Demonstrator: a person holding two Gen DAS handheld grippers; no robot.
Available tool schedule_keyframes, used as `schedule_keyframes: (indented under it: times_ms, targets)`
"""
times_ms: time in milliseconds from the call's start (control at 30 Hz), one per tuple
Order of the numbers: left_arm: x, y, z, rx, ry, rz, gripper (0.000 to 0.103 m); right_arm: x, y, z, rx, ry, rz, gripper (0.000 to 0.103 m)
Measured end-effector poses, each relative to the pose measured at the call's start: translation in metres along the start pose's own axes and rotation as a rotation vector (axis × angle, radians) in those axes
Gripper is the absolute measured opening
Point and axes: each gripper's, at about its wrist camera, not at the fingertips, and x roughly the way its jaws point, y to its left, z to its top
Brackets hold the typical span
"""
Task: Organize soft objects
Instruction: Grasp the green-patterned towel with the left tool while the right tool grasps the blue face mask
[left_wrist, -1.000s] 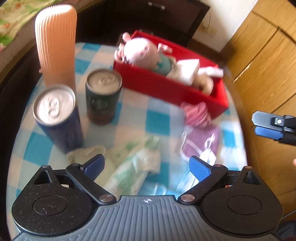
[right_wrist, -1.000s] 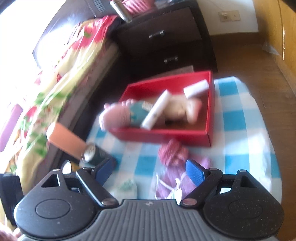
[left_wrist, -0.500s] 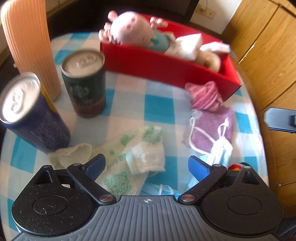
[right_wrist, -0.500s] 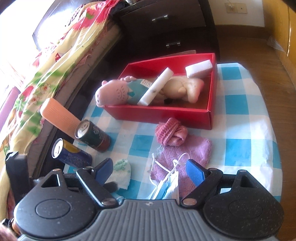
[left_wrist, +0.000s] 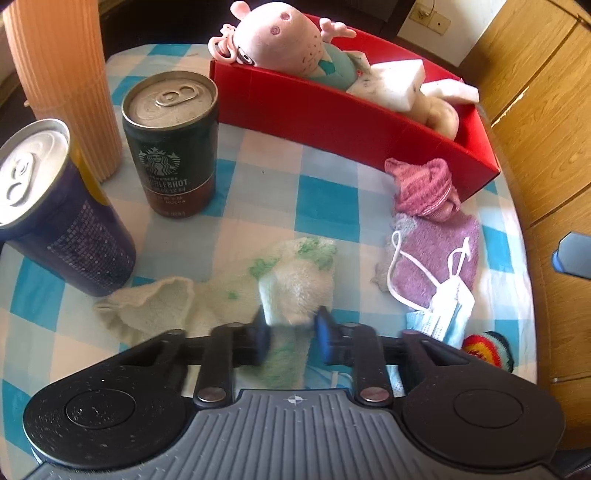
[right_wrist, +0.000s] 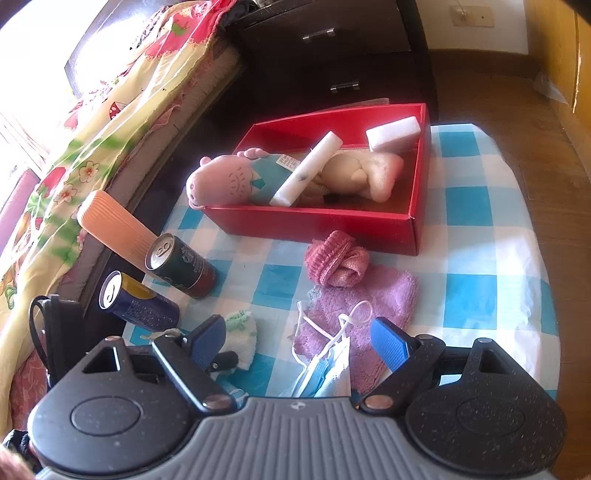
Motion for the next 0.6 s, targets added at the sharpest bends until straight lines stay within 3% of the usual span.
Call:
schedule_keyframes:
  times_ms: [100,367,600]
  targets:
    - [-0.006,0.001,0.002,-0.015,-0.009,-0.028,0.016,-0.001,0.001,0.0,-0.007,0.0,0.006,0.065]
    - [-0.043,0.009,0.015,-0.098,-0.123,-0.137,0.014,0.001,0.005,-0.008,-0.057,0.02,-0.015,0.065]
    - [-0.07,0.022,0.024,-0.165,-0.197,-0.206,0.014,0.02,0.025,-0.035,-0.155,0.111,0.006,0.065]
